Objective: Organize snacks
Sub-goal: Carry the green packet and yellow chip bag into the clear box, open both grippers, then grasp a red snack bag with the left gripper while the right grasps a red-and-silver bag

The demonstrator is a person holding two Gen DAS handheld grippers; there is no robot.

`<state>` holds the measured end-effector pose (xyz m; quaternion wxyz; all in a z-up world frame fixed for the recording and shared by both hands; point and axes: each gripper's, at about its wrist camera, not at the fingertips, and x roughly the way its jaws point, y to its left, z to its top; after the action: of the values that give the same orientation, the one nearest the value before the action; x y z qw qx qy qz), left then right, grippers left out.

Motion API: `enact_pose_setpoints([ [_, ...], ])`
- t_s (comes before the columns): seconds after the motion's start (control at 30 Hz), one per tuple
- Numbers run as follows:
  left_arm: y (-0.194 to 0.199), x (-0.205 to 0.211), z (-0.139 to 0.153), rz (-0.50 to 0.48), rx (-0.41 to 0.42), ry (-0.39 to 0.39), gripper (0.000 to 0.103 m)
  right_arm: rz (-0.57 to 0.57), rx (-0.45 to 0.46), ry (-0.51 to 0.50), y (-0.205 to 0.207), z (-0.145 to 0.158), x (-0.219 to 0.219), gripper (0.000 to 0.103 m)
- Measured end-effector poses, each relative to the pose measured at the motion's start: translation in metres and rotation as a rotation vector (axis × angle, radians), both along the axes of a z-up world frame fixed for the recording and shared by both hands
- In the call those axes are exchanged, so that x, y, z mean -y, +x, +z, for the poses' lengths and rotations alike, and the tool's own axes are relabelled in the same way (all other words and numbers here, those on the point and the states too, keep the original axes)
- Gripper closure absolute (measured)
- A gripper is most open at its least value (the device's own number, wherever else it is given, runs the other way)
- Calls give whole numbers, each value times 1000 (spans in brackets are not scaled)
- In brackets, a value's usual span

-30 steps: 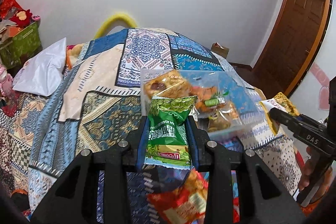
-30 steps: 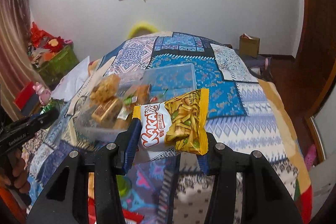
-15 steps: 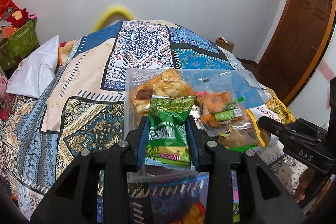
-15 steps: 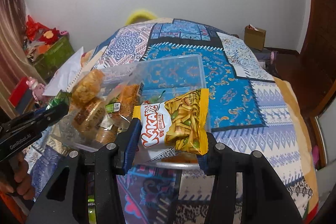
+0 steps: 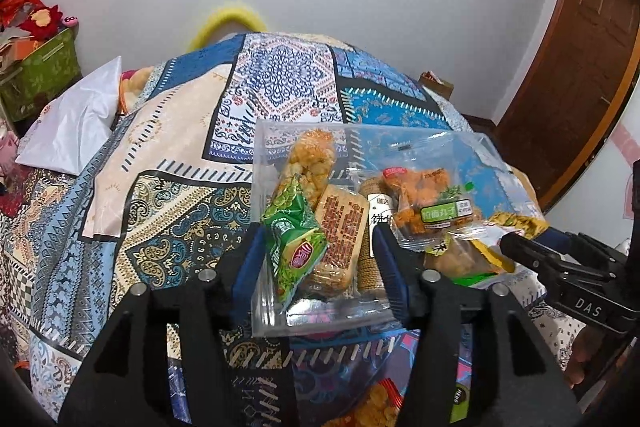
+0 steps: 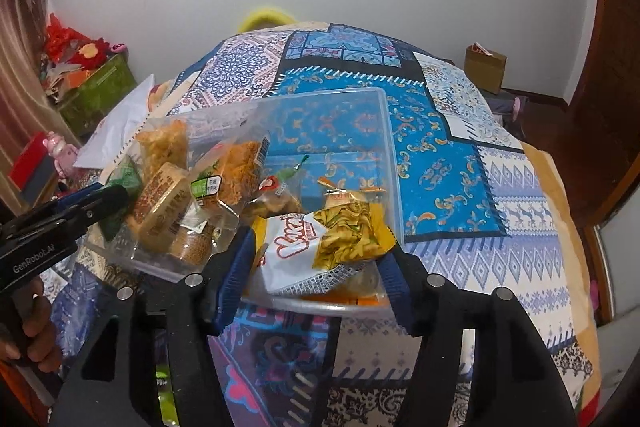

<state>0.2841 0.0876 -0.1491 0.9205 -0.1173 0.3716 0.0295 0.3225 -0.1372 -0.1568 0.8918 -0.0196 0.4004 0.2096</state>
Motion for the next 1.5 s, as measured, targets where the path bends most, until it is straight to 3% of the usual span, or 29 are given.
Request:
enact_pose_setpoints([
  [0.33,-51,8,38,-45,47,43,39,15,32,36,-35,28,10,38],
  [0.5,-87,12,42,-67,39,62,34,33,76,32,-68,39,7,23],
  [0.63,-116,12,33,-78,4,55,34,75,77,23,-97,38,-3,23],
  [0.83,-155,14,12,-86,-49,63,34,143,30,-8,-135,15,-27,23],
  [1.1,-186,17,-18,-95,-128,41,34,162,-75,-80,-154,-34,-42,23],
  [1.5,-165,38,-35,-160,-168,52,34,67,-116,-108,-148,-59,-1,23],
])
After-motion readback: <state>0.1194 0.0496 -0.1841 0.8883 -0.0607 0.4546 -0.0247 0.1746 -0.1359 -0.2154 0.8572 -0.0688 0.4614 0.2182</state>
